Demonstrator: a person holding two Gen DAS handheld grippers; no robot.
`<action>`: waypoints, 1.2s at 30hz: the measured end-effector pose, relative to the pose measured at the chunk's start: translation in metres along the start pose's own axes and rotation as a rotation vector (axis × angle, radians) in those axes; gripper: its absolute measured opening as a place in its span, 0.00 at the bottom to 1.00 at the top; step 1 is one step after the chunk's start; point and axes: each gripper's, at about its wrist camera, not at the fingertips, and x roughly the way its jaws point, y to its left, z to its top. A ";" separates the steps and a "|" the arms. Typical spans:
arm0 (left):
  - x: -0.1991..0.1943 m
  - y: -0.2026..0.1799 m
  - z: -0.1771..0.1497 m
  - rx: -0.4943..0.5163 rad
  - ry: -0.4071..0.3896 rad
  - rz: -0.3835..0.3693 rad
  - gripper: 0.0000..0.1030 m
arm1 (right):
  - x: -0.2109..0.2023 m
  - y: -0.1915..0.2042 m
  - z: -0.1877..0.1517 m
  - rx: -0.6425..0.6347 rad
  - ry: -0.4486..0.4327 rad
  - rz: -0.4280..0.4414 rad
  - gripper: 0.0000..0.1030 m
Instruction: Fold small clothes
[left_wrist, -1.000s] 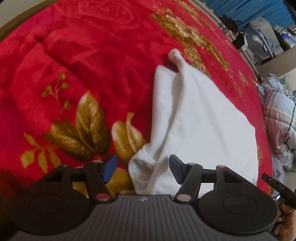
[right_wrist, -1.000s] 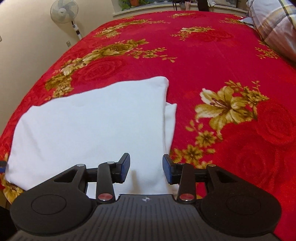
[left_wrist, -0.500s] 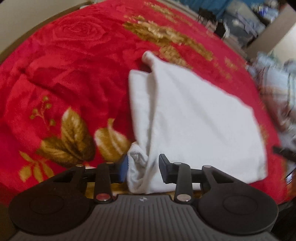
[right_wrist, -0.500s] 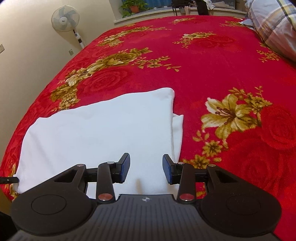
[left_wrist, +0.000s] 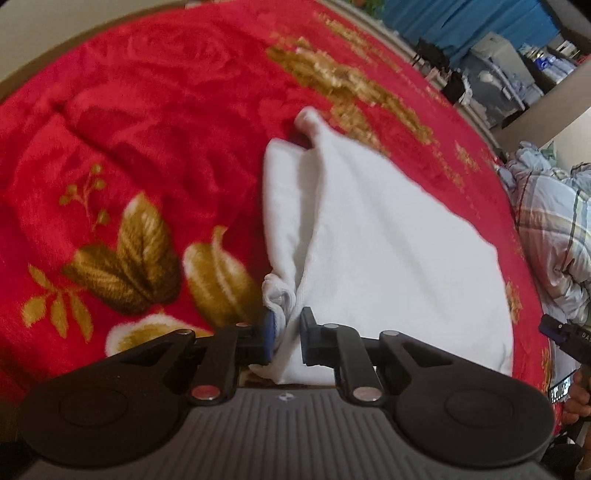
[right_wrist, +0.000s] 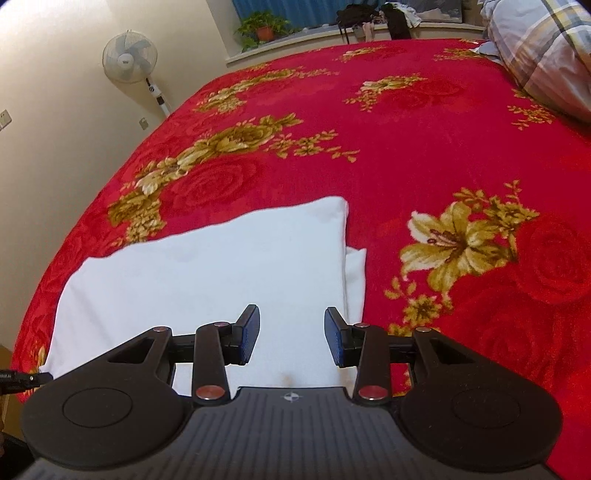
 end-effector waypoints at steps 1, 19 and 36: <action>-0.009 -0.005 0.000 0.008 -0.019 -0.003 0.12 | -0.002 -0.001 0.001 0.004 -0.006 -0.006 0.39; 0.048 -0.343 -0.049 0.450 0.017 -0.441 0.10 | -0.015 -0.047 0.031 0.117 -0.112 -0.099 0.39; 0.070 -0.224 -0.009 0.527 0.075 -0.220 0.30 | 0.024 -0.059 0.021 0.167 0.075 0.021 0.40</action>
